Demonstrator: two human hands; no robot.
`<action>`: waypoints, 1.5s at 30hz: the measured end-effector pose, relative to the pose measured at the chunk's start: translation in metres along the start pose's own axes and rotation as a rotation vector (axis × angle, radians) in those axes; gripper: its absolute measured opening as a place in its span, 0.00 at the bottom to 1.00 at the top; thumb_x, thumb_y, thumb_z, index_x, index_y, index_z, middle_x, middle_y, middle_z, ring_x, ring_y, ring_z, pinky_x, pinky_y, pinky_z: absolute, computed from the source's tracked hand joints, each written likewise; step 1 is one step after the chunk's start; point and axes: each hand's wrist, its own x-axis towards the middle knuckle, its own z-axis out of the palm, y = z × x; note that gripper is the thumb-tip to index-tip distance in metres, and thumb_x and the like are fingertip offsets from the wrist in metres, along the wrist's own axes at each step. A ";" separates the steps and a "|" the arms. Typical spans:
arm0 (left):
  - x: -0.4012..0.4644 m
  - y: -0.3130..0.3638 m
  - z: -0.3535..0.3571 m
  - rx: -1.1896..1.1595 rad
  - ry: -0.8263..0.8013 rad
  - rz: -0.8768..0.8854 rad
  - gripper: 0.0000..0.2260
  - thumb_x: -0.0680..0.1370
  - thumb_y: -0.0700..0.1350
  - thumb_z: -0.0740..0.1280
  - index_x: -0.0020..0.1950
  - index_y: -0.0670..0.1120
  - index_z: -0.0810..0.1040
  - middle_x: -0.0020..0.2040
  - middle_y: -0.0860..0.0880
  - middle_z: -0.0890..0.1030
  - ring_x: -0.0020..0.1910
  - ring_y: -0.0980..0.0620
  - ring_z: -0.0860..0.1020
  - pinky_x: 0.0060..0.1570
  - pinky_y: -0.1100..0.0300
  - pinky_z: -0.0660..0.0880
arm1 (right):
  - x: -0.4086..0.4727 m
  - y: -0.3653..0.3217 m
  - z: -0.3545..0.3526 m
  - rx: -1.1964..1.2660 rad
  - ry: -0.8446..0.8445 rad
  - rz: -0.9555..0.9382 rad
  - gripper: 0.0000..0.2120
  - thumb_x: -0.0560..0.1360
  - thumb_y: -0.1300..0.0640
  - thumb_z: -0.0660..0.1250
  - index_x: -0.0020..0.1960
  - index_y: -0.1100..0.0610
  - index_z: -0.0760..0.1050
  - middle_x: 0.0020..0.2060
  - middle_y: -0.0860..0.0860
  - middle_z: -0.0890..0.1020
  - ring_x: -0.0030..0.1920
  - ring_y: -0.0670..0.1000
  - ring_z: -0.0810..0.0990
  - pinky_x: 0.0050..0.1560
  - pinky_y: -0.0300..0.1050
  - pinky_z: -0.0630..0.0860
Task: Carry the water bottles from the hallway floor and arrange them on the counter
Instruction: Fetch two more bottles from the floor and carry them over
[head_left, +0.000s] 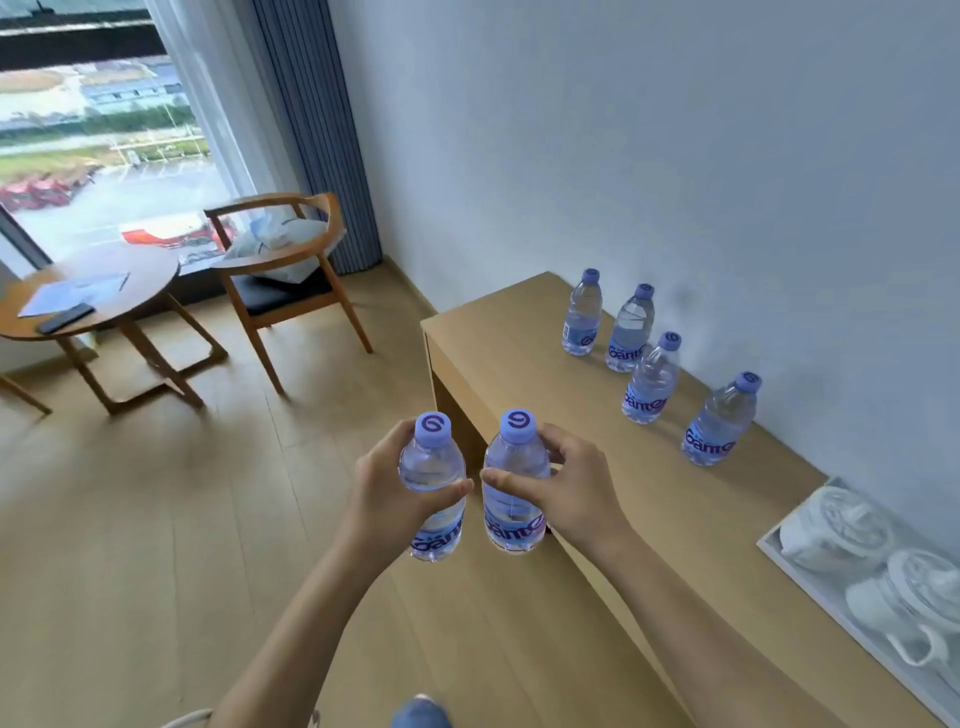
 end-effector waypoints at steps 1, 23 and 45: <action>0.018 -0.005 0.003 -0.009 -0.019 0.006 0.22 0.64 0.44 0.81 0.52 0.57 0.76 0.44 0.60 0.82 0.42 0.62 0.80 0.38 0.73 0.73 | 0.014 0.004 0.001 -0.005 0.011 0.013 0.20 0.63 0.47 0.82 0.52 0.51 0.82 0.43 0.43 0.86 0.44 0.41 0.82 0.44 0.29 0.75; 0.394 -0.092 0.070 -0.050 -0.498 0.083 0.20 0.64 0.46 0.78 0.49 0.58 0.73 0.43 0.58 0.79 0.41 0.61 0.79 0.37 0.69 0.74 | 0.304 0.061 0.021 0.011 0.420 0.281 0.21 0.58 0.41 0.80 0.48 0.45 0.79 0.42 0.38 0.85 0.43 0.38 0.83 0.41 0.29 0.74; 0.572 -0.134 0.160 0.027 -0.504 -0.064 0.21 0.61 0.45 0.78 0.44 0.59 0.69 0.40 0.56 0.78 0.37 0.59 0.77 0.36 0.62 0.73 | 0.498 0.139 -0.010 -0.092 0.607 0.483 0.16 0.64 0.51 0.80 0.47 0.45 0.77 0.38 0.38 0.81 0.41 0.35 0.79 0.39 0.26 0.70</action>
